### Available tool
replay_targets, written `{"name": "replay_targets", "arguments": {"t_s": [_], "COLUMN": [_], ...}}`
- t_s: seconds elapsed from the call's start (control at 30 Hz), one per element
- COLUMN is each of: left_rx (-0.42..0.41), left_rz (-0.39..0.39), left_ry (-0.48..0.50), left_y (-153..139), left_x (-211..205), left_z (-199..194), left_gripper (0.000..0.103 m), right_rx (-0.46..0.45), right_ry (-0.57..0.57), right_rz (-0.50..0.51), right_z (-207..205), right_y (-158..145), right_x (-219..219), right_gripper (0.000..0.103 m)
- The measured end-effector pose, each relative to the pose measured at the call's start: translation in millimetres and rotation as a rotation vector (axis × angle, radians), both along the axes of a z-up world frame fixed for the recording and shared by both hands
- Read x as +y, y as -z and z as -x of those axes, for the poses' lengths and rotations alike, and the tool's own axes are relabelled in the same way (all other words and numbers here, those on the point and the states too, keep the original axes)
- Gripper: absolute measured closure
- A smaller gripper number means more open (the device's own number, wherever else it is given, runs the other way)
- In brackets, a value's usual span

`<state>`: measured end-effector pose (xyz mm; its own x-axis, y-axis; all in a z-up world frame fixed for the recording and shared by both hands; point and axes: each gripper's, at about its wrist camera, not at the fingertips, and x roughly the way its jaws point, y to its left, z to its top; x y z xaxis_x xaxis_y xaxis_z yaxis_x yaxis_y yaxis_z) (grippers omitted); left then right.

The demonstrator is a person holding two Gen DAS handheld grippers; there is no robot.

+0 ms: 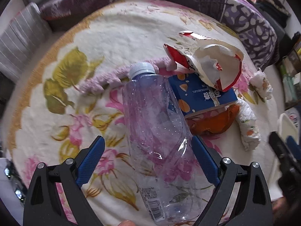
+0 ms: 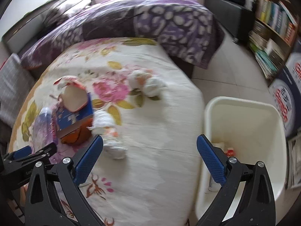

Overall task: Collect trash
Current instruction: 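Grasp the plastic bottle with the left tool while the right tool grasps the wrapped bundle, then carry the wrapped bundle over the white bin and release it with the right tool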

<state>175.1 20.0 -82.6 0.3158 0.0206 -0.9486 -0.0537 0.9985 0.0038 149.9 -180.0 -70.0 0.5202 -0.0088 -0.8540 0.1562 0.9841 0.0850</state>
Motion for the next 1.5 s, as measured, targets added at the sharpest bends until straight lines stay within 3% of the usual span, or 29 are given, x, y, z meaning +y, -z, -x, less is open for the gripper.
{"name": "replay_targets", "arguments": {"t_s": [0.07, 0.4, 0.5, 0.57, 0.6, 0.63, 0.83, 1.23, 1.5], "left_rx": [0.015, -0.05, -0.077, -0.088, -0.089, -0.089, -0.12, -0.275, -0.296], "left_rz": [0.052, 0.095, 0.089, 0.087, 0.088, 0.088, 0.064, 0.001, -0.002], "left_ry": [0.014, -0.021, -0.027, -0.026, -0.025, -0.027, -0.04, -0.069, -0.07], "left_y": [1.3, -18.4, -25.7, -29.0, -29.4, -29.2, -33.2, -63.5, -69.3], "left_x": [4.8, 37.5, 43.1, 45.3, 46.3, 47.1, 50.0, 45.7, 39.7], "left_z": [-0.5, 0.5, -2.7, -2.2, -2.1, -2.9, -3.7, 1.8, 3.8], "left_gripper": [0.038, 0.041, 0.041, 0.041, 0.041, 0.042, 0.042, 0.043, 0.043], "right_rx": [0.004, 0.046, 0.062, 0.072, 0.076, 0.068, 0.026, -0.142, -0.207], "right_ry": [-0.039, -0.125, -0.143, -0.147, -0.145, -0.139, -0.117, -0.072, -0.051], "right_rz": [0.007, 0.039, 0.042, 0.043, 0.049, 0.058, 0.029, 0.022, 0.031], "right_z": [-5.1, -22.7, -26.4, -28.7, -29.7, -30.0, -27.4, -10.6, 1.6], "right_y": [3.2, 24.3, 29.5, 32.5, 33.3, 32.0, 20.9, -22.7, -41.7], "right_x": [10.3, 46.0, 52.8, 55.0, 55.7, 56.0, 54.1, 46.3, 39.9], "right_gripper": [0.007, 0.012, 0.029, 0.045, 0.06, 0.064, 0.067, 0.067, 0.067]}}
